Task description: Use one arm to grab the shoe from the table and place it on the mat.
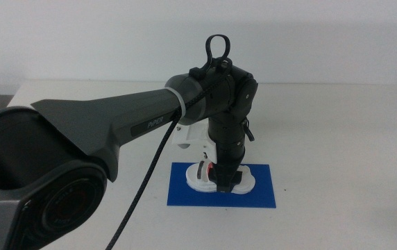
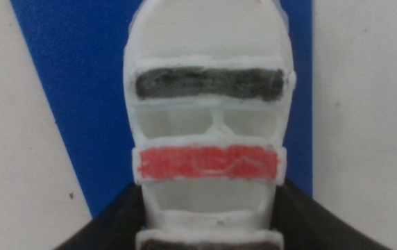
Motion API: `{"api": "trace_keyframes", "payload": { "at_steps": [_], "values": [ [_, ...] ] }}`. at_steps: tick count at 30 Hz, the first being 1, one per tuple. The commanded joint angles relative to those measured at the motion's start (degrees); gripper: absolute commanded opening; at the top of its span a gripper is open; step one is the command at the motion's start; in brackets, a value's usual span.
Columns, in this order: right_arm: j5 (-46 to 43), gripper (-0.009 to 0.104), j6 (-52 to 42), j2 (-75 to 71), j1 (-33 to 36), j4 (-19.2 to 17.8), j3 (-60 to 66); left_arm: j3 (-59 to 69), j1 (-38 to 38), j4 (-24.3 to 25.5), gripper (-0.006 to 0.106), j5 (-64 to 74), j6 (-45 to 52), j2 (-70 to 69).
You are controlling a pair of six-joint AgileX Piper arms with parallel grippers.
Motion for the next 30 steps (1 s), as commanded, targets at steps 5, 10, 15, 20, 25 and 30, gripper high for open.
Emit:
{"api": "trace_keyframes", "payload": {
  "at_steps": [5,10,15,20,25,30],
  "values": [
    [-0.47,0.079,-0.2,-0.27,0.1,-0.42,0.14,0.02,-0.01,-0.67,0.094,0.01,-0.66,-0.75],
    [-0.47,0.079,-0.2,-0.27,0.1,-0.42,0.14,0.02,-0.01,-0.56,0.094,4.92,5.54,-10.22],
    [-0.47,0.079,-0.2,-0.27,0.1,-0.42,0.14,1.91,0.55,6.18,0.094,4.92,29.34,-24.26],
    [-0.47,0.079,-0.2,-0.27,0.1,-0.42,0.14,16.68,1.94,16.0,0.094,4.92,54.68,-39.41],
    [-0.47,0.079,-0.2,-0.27,0.1,-0.42,0.14,35.14,12.99,9.14,0.094,-6.8,84.43,-56.17],
    [-0.47,0.079,-0.2,-0.27,0.1,-0.42,0.14,54.05,24.38,-3.04,0.094,-34.27,118.87,-72.87]
  ]
}}
